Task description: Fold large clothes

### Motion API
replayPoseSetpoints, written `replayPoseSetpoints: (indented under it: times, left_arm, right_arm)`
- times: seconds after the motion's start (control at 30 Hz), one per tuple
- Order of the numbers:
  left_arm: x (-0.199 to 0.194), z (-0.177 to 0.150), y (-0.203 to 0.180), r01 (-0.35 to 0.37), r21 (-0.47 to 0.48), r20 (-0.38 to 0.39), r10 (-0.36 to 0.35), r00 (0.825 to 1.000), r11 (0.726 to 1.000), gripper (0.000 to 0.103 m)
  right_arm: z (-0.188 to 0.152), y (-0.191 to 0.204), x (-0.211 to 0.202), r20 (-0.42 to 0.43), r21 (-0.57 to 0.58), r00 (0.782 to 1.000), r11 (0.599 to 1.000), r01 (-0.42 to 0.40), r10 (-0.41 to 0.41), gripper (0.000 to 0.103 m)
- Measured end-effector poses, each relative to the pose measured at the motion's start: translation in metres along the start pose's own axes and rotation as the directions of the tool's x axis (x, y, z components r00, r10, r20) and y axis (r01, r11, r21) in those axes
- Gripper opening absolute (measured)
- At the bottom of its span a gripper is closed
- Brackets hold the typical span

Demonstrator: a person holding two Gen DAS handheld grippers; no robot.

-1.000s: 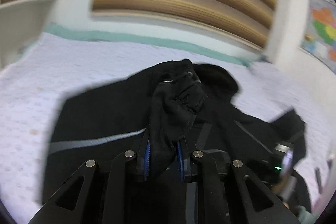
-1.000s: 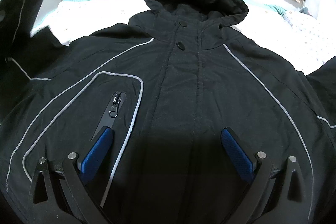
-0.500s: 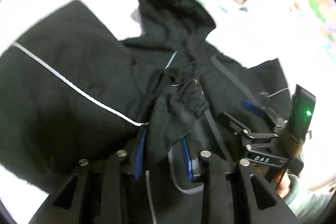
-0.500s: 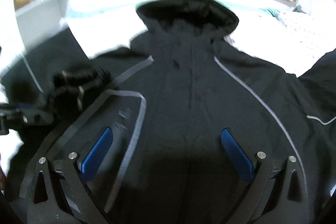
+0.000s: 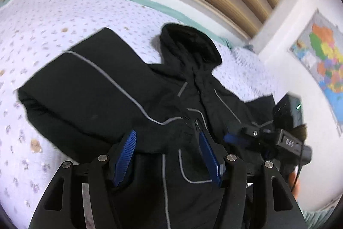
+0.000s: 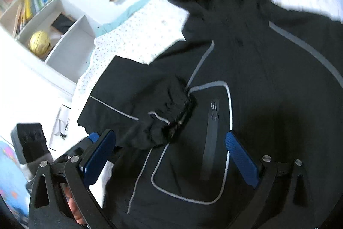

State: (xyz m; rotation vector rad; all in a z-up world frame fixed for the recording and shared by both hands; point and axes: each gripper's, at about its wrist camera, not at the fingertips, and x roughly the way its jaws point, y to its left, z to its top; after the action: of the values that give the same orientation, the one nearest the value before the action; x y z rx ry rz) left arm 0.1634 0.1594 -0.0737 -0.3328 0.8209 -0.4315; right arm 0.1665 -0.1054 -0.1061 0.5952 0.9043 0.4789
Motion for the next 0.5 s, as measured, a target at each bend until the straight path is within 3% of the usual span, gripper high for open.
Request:
replayPoseSetpoints:
  times: [0.17,0.23,0.27,0.33,0.37,0.4,0.43,0.5]
  left_arm:
    - [-0.017,-0.004,0.018,-0.015,-0.031,0.033,0.016,0.999,0.999,0.062]
    - [-0.02,-0.006,0.02,-0.051,-0.019,0.03,0.052,0.998,0.999,0.062]
    - [-0.02,-0.007,0.021,-0.067,-0.018,0.028,0.067,0.997,0.998,0.062]
    - [-0.023,-0.009,0.025,-0.072,-0.026,0.025,0.073,0.997,0.997,0.062]
    - [-0.024,-0.01,0.027,-0.074,-0.033,0.025,0.075,0.997,0.997,0.062]
    - [-0.024,-0.011,0.028,-0.079,-0.039,0.024,0.08,0.997,0.996,0.062]
    - [-0.025,-0.011,0.029,-0.088,-0.044,0.024,0.089,0.996,0.995,0.062]
    - [-0.028,-0.011,0.028,-0.105,-0.046,0.027,0.106,0.994,0.993,0.062]
  right_arm:
    - [0.001,0.01,0.037,-0.074,0.065,0.992,0.993,-0.096,0.1,0.102]
    - [0.005,0.02,0.06,-0.086,0.05,0.995,0.998,-0.039,0.044,0.1]
    - [0.007,0.02,0.074,-0.105,0.063,0.994,0.998,0.018,-0.011,0.095]
    - [0.008,0.016,0.096,-0.124,0.111,0.992,0.993,0.043,-0.029,0.083]
    - [0.009,0.02,0.098,-0.097,0.089,0.994,0.994,0.062,-0.054,0.064]
    - [0.01,0.028,0.095,-0.061,0.036,0.994,0.995,0.096,-0.094,0.055]
    - [0.009,0.034,0.091,-0.038,0.002,0.994,0.995,0.104,-0.103,0.047]
    - [0.008,0.048,0.071,0.036,-0.07,0.992,0.99,0.125,-0.123,0.042]
